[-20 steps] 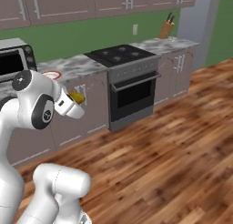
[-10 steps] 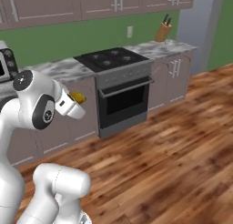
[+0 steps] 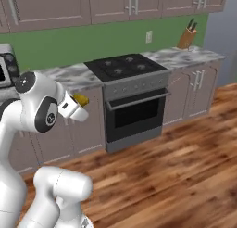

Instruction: Pick lemon from the fridge and place it on the plate on the counter.

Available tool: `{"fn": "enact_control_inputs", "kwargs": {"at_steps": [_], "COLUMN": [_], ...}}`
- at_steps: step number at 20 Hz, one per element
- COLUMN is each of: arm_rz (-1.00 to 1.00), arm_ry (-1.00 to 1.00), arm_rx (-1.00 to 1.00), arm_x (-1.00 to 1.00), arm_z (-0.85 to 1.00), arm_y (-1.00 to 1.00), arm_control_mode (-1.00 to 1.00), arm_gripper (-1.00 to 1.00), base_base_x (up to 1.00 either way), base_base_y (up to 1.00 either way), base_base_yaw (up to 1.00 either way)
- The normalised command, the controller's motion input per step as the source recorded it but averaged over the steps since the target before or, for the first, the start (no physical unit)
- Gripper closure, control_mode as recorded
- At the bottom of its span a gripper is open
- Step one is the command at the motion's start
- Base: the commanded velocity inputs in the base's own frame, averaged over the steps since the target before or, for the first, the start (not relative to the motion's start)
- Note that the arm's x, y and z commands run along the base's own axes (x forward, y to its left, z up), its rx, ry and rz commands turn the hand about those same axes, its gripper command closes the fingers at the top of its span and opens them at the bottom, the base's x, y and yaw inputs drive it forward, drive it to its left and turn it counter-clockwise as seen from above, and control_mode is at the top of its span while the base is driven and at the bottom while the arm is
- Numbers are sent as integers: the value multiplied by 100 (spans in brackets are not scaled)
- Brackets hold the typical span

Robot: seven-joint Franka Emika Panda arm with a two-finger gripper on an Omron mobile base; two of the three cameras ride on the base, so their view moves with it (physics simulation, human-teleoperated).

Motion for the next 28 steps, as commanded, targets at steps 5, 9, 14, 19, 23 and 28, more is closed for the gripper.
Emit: {"fn": "enact_control_inputs", "kwargs": {"at_steps": [5, 9, 14, 19, 23, 28], "arm_rz": [0, 0, 0, 0, 0, 0], "arm_ry": [0, 0, 0, 0, 0, 0], "arm_rx": [0, 0, 0, 0, 0, 0], "arm_x": [0, 0, 0, 0, 0, 0], "arm_z": [0, 0, 0, 0, 0, 0], "arm_y": [0, 0, 0, 0, 0, 0], "arm_control_mode": [100, 100, 100, 100, 100, 100], "arm_gripper": [100, 100, 100, 100, 100, 100], "base_base_x": [83, 82, 70, 64, 62, 57], "base_base_y": [0, 0, 0, 0, 0, 0], "base_base_yaw": [35, 34, 33, 32, 31, 30]}}
